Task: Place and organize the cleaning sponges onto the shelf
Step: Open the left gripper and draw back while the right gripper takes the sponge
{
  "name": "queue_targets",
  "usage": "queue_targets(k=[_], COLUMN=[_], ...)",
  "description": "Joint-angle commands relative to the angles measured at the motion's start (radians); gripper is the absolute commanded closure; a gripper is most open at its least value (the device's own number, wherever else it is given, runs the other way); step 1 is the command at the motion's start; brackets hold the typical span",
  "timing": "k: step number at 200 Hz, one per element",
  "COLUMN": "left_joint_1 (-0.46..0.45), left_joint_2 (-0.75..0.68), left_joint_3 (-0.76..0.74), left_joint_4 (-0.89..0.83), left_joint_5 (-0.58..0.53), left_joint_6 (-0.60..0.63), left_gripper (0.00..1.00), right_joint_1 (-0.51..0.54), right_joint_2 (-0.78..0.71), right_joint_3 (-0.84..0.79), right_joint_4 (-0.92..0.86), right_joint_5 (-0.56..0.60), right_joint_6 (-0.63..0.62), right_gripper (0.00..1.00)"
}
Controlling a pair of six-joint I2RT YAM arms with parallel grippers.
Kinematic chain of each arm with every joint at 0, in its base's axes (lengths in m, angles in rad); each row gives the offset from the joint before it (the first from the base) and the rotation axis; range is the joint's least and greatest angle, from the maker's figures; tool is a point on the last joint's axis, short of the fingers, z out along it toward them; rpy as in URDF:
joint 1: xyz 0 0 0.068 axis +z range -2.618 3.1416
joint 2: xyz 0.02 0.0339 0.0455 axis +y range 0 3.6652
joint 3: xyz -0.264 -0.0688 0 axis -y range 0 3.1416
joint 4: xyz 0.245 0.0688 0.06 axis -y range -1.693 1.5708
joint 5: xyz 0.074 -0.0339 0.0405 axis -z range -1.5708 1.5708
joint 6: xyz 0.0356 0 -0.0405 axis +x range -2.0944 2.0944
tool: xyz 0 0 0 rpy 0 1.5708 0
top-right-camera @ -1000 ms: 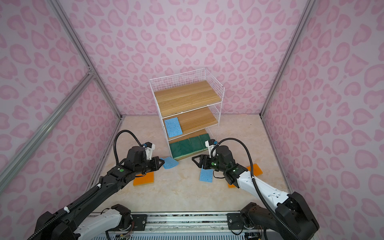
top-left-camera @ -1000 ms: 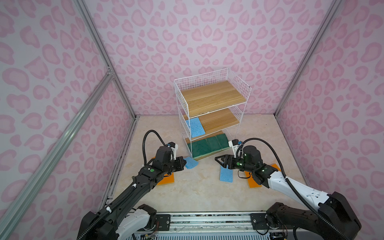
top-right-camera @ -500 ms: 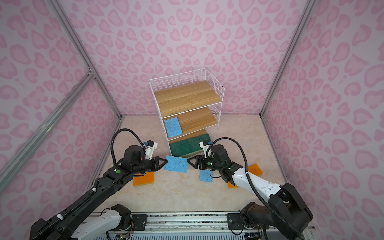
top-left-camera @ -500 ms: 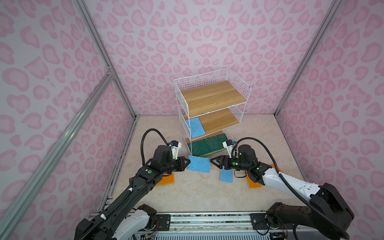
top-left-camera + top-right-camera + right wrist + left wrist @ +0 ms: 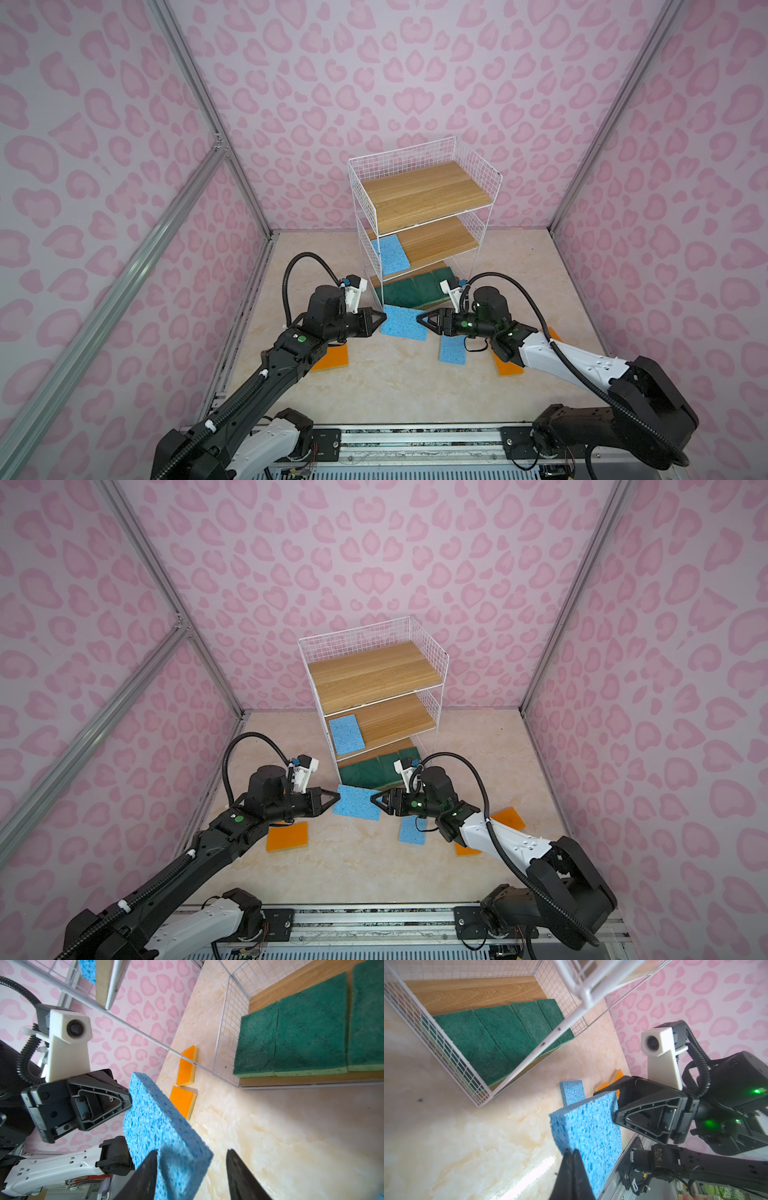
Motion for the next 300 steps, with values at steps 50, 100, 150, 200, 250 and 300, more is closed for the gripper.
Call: queue_targets(k=[50, 100, 150, 200, 250, 300], left_joint_1=[0.001, 0.001, 0.001, 0.002, 0.004, 0.004], left_joint_2=[0.011, -0.012, -0.070, -0.165, -0.189, -0.229], left_joint_3=[-0.001, -0.005, -0.006, -0.037, -0.054, -0.083], left_joint_4=[0.066, 0.048, -0.024, -0.082, -0.113, -0.116], left_joint_5=[0.037, -0.009, -0.107, -0.287, -0.427, -0.519], left_joint_6=[-0.006, 0.009, 0.042, 0.050, 0.022, -0.017], left_gripper=[0.96, 0.45, 0.02, 0.03, 0.03, 0.03], right_joint_1=[0.001, 0.001, -0.006, -0.047, -0.080, -0.113], right_joint_2=[-0.004, -0.047, -0.104, -0.222, -0.366, -0.459], right_joint_3=[-0.005, -0.013, -0.011, -0.010, 0.000, 0.041], right_joint_4=[0.077, 0.033, -0.054, -0.188, -0.311, -0.384], right_joint_5=[-0.019, 0.021, 0.054, 0.093, 0.182, 0.235], right_joint_6=[0.036, 0.022, -0.009, -0.031, -0.058, -0.056], right_gripper=[0.90, 0.97, 1.00, 1.00, 1.00, 1.00])
